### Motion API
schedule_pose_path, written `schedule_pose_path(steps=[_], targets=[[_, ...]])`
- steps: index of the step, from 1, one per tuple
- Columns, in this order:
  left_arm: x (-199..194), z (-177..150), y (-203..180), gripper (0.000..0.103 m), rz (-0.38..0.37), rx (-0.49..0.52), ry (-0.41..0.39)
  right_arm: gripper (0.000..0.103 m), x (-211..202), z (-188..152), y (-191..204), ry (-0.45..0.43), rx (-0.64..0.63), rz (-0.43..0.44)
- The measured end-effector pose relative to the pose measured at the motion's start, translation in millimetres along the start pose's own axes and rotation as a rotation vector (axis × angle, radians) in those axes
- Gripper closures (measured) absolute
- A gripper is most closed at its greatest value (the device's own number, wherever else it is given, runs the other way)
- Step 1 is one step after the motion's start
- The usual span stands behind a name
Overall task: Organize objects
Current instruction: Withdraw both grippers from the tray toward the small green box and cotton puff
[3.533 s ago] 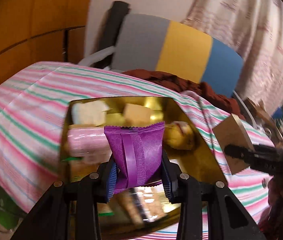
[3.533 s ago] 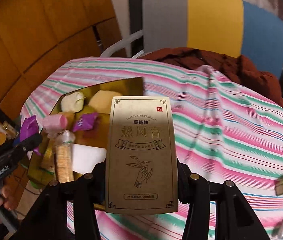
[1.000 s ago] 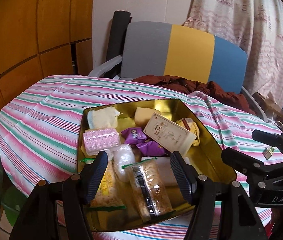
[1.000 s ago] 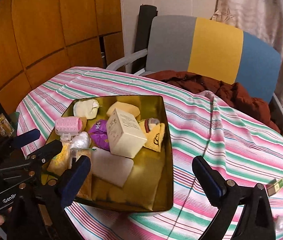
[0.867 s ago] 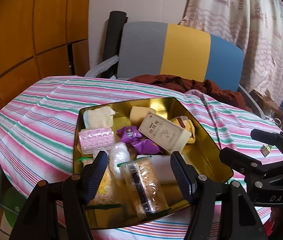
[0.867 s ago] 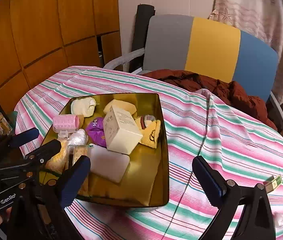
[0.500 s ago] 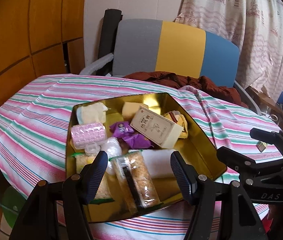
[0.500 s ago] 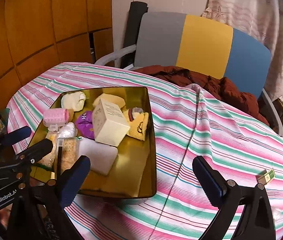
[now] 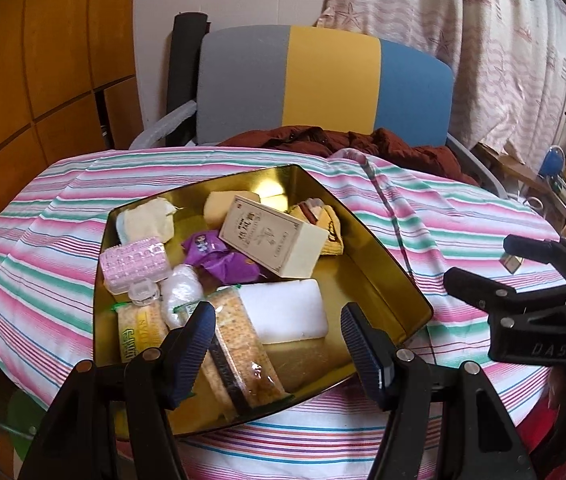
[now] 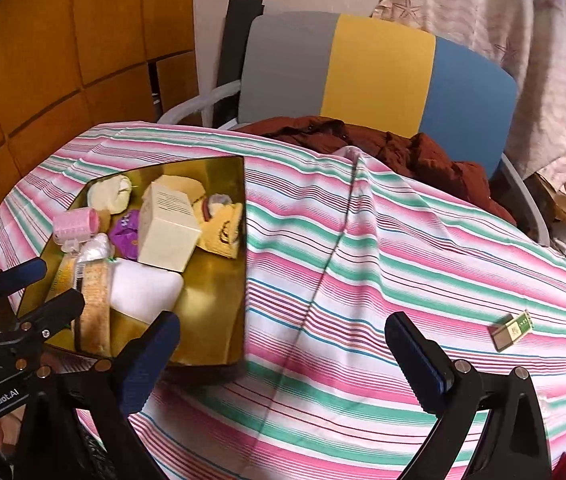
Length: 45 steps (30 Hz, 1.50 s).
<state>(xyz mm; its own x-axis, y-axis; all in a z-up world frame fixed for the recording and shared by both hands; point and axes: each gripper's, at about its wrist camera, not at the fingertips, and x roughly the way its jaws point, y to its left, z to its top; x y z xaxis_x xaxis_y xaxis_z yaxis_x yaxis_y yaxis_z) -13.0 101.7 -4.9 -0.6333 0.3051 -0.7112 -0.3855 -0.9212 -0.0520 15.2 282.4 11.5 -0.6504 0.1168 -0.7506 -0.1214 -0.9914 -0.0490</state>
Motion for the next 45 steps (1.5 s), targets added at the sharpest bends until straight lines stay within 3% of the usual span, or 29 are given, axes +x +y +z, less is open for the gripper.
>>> schedule_pose_path(steps=[14,23,27,31,34,36,39,45], targets=[[6.7,-2.3,-27.3,0.037,-0.094,0.080,0.016,0.000,2.0,-11.8,-63.0,0.057,0.068,-0.092],[13.9,-5.3,-42.2,0.037,-0.128,0.117,0.033,0.000,-10.2,-21.1,-158.2,0.077,0.212,-0.202],[14.5,-5.7,-47.3,0.037,-0.153,0.126,0.035,0.000,-19.4,-31.8,-222.9,0.054,0.402,-0.264],[17.3,-5.7,-52.7,0.037,-0.163,0.132,0.047,0.000,-17.0,-68.2,-290.4,0.038,0.697,-0.298],[20.3,-2.3,-61.1,0.037,-0.178,0.142,0.057,0.000,-8.7,-104.2,-328.6,0.078,0.964,-0.214],[22.4,1.3,-72.5,0.037,-0.200,0.163,0.059,0.000,-12.9,-122.2,-345.8,0.047,1.102,-0.181],[27.4,7.0,-98.1,0.037,-0.231,0.220,0.061,0.000,-15.0,-132.5,-354.8,0.036,1.173,-0.169],[42.7,19.2,-159.6,0.037,-0.325,0.327,0.057,0.000,-15.7,-127.8,-352.6,0.015,1.158,-0.134]])
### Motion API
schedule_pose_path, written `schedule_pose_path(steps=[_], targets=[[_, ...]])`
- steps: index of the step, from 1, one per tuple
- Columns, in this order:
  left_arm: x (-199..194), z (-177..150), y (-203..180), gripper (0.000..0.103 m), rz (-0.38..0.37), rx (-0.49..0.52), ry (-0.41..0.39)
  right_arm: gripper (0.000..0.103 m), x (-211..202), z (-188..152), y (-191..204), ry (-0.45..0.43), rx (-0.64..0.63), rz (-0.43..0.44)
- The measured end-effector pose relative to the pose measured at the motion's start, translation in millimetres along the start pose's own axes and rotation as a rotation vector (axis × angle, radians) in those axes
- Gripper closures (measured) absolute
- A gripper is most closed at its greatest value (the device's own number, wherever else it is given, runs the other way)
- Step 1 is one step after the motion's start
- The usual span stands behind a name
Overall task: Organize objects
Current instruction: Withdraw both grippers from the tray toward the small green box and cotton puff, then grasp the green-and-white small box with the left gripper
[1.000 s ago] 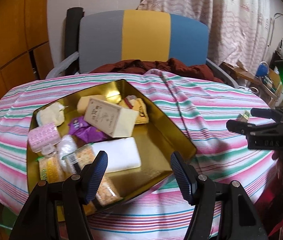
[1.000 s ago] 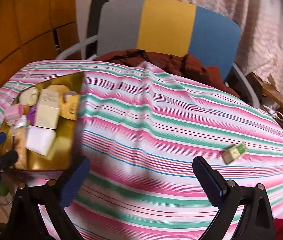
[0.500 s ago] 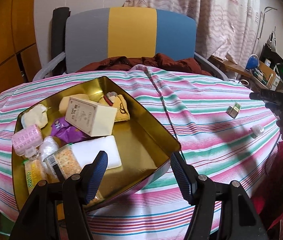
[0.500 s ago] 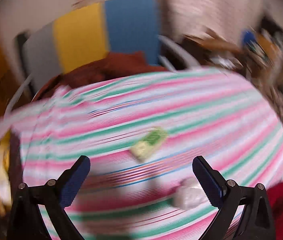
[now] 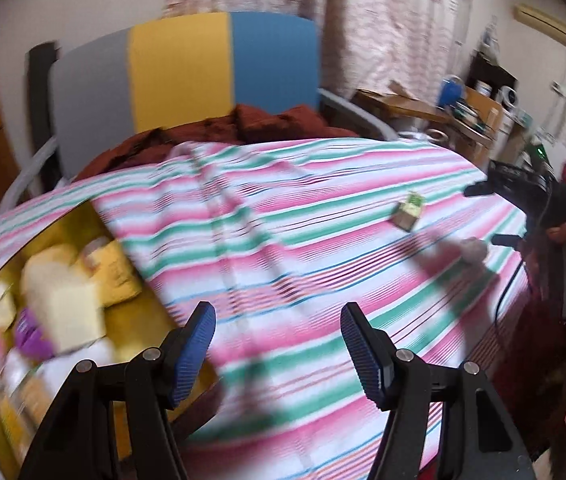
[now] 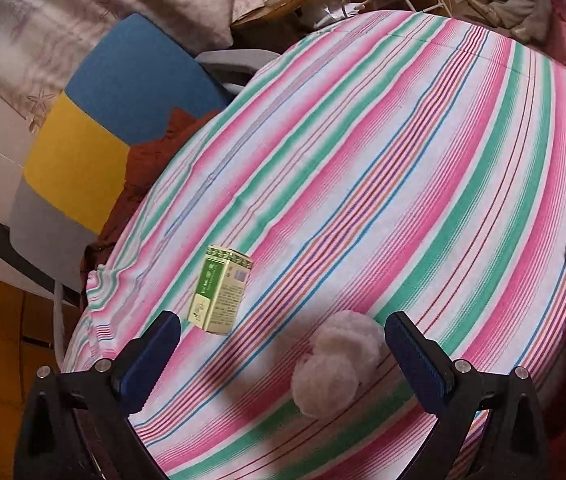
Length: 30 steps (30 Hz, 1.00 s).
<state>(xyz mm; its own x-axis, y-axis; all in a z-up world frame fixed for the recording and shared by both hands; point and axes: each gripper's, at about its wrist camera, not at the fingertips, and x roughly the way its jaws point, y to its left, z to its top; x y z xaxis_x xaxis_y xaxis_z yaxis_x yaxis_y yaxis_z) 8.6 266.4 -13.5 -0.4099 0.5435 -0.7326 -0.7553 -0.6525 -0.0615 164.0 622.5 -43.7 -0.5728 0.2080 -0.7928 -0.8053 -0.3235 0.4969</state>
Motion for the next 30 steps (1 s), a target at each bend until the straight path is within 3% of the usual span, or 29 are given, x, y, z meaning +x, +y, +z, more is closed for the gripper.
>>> schedule_pose_path(steps=[8,14,24,26,27,30], targets=[[67.3,40.8,-66.5,0.040,-0.099,0.156,0.037,0.000,-6.1,0.9,-10.6,-0.003,0.065,0.084],[117.6,71.8,-107.2,0.045,-0.168,0.207,0.051,0.000,-9.2,-0.8,-13.5,0.007,0.073,0.142],[200.7,103.3,-169.2,0.045,-0.226,0.334,0.115,0.000,-6.8,-0.1,-24.3,0.027,0.134,0.193],[214.1,106.2,-170.7,0.053,-0.238,0.317,0.130,0.000,-4.8,-1.1,-24.2,0.030,0.135,0.186],[221.6,106.9,-169.9,0.068,-0.241,0.304,0.148,0.000,-4.6,-1.3,-25.3,0.030,0.139,0.182],[227.6,104.0,-161.7,0.072,-0.264,0.248,0.160,0.000,0.2,1.1,-28.5,0.043,0.152,0.168]])
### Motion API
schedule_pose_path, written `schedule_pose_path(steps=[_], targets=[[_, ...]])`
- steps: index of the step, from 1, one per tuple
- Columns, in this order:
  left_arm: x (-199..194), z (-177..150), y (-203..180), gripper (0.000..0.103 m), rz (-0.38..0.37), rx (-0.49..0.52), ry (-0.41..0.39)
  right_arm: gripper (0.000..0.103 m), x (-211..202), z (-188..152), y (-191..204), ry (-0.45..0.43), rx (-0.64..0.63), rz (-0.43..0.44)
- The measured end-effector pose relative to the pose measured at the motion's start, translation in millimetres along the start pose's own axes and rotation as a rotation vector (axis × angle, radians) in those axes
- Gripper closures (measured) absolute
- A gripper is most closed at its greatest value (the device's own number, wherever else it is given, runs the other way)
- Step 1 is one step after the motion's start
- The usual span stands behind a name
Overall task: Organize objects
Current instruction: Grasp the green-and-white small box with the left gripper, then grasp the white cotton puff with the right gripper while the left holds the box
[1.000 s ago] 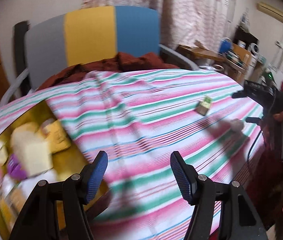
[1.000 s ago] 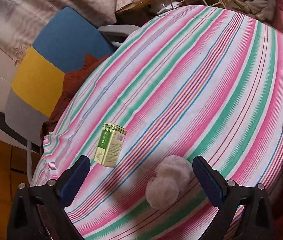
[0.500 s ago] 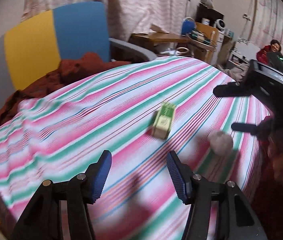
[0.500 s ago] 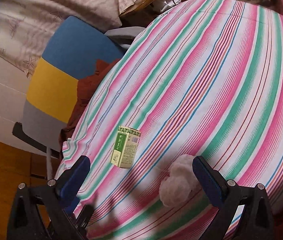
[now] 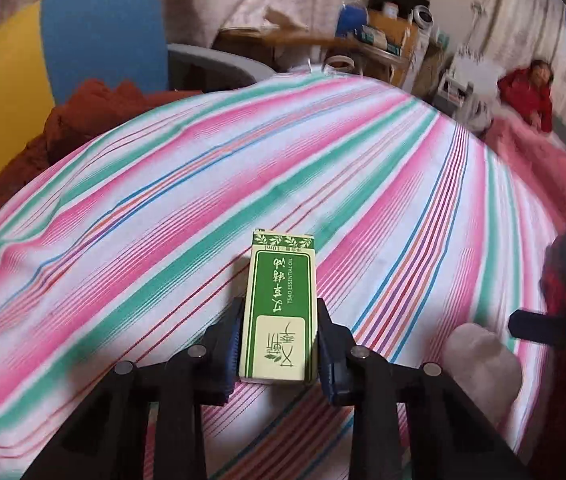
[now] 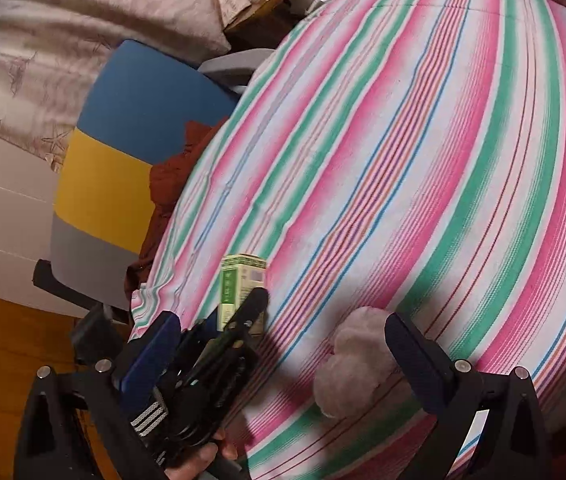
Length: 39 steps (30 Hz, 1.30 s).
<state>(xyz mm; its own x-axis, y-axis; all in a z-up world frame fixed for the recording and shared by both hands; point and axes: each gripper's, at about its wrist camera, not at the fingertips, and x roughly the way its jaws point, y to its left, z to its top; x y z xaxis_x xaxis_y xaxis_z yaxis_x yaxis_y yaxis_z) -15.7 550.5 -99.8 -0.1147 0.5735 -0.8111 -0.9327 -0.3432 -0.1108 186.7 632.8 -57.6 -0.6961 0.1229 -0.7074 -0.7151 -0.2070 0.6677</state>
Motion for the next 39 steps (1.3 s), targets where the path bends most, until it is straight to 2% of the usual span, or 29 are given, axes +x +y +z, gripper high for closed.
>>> schedule_pose_path(steps=[4,7,14,17,18,19,23,32,33,35,36,39], targets=[[-17.9,-22.4,4.6,0.072,0.038,-0.005,-0.016,0.000,6.9,2.0,-0.7,0.026,0.001,-0.014],[-40.2,-47.5,14.0,0.072,0.063,-0.064,-0.008,0.000,10.4,1.0,-0.2,0.038,-0.015,-0.052],[-95.7,-118.2,29.4,0.072,0.137,-0.130,-0.003,0.001,24.9,-4.8,5.7,0.099,-0.080,-0.141],[-118.6,-147.6,31.5,0.072,0.151,-0.141,-0.007,0.019,27.4,-6.1,5.9,0.108,-0.097,-0.170],[-121.8,-152.1,28.8,0.072,0.152,-0.140,-0.008,0.028,30.0,-6.4,7.6,0.119,-0.107,-0.182],[-125.8,-158.1,27.4,0.072,0.154,-0.141,-0.011,0.031,34.0,-7.9,9.0,0.137,-0.122,-0.197],[-145.5,-180.6,30.9,0.072,0.157,-0.182,-0.031,0.031,40.7,-14.0,13.9,0.168,-0.188,-0.251],[-154.5,-195.5,36.8,0.072,0.170,-0.211,-0.067,0.031,49.1,-31.6,30.9,0.190,-0.352,-0.370],[-154.7,-195.7,36.6,0.072,0.175,-0.208,-0.070,0.033,51.8,-34.8,35.0,0.198,-0.382,-0.382],[-155.1,-195.6,37.9,0.072,0.183,-0.214,-0.073,0.060,57.4,-43.7,44.2,0.205,-0.472,-0.431],[-155.2,-195.6,38.1,0.072,0.189,-0.213,-0.074,0.064,60.2,-46.3,49.0,0.208,-0.511,-0.449],[-153.9,-196.9,37.3,0.072,0.211,-0.200,-0.087,0.065,65.0,-53.4,58.8,0.216,-0.586,-0.451]])
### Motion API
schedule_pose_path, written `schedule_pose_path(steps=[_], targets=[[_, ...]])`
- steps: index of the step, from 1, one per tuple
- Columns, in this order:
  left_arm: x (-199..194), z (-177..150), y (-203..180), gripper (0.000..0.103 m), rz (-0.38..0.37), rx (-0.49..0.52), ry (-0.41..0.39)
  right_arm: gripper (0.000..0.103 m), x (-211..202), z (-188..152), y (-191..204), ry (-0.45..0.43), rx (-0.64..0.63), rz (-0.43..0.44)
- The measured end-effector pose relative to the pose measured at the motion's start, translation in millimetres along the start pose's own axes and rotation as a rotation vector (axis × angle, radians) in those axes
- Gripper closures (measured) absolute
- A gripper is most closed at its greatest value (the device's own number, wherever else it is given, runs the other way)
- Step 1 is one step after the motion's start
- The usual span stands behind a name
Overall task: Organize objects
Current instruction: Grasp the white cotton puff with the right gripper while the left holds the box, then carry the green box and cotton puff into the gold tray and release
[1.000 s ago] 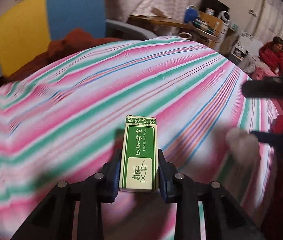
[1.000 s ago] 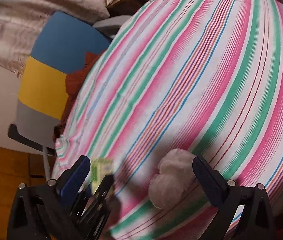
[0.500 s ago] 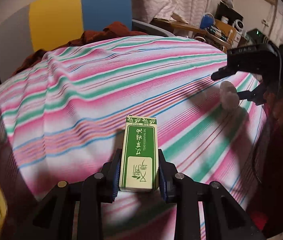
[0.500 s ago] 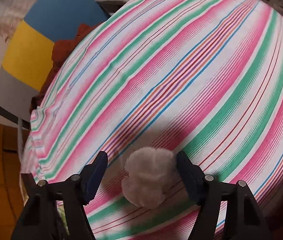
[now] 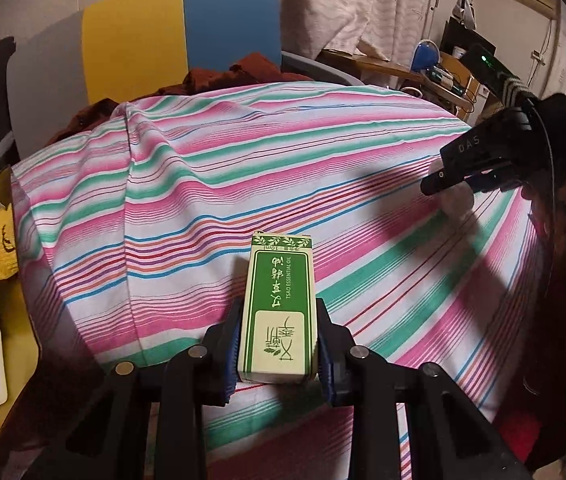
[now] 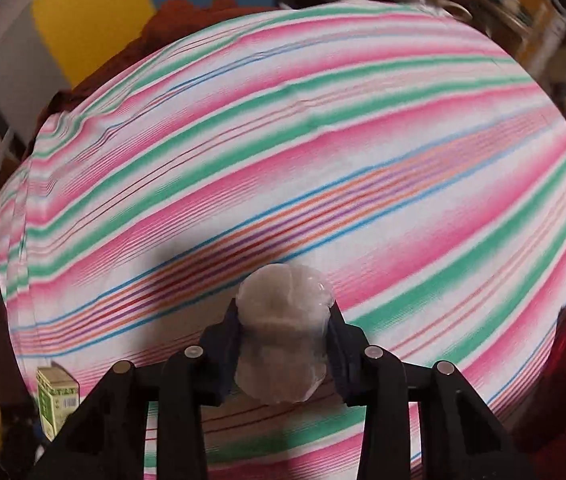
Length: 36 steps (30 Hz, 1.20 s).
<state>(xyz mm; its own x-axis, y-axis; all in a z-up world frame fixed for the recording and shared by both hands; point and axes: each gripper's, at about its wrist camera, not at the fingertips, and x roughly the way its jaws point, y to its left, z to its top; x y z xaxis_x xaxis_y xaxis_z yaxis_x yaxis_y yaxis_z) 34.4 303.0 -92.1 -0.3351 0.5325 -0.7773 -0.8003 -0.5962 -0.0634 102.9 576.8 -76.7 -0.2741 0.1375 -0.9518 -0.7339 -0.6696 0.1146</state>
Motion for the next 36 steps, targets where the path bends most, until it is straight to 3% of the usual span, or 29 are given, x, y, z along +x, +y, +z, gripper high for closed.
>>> schedule_pose_path(steps=[6,10,19,28,36], targets=[[-7.1,-3.4,2.9,0.072,0.013,-0.018,-0.001,0.064,-8.7,3.1,14.1,-0.047,-0.080,0.128],[-25.0,-0.8,5.9,0.072,0.028,-0.033,-0.032,0.064,-8.2,-0.6,31.8,-0.046,-0.149,0.160],[-85.8,5.5,19.3,0.072,0.094,-0.066,-0.149,0.064,-7.8,1.9,38.7,-0.072,-0.148,0.157],[-119.1,-9.0,58.8,0.072,0.158,-0.172,-0.175,0.064,-17.3,-0.4,46.3,-0.118,-0.177,0.154],[-137.3,-34.0,101.5,0.072,0.152,-0.294,-0.173,0.064,-18.5,-15.9,85.7,-0.123,-0.337,0.120]])
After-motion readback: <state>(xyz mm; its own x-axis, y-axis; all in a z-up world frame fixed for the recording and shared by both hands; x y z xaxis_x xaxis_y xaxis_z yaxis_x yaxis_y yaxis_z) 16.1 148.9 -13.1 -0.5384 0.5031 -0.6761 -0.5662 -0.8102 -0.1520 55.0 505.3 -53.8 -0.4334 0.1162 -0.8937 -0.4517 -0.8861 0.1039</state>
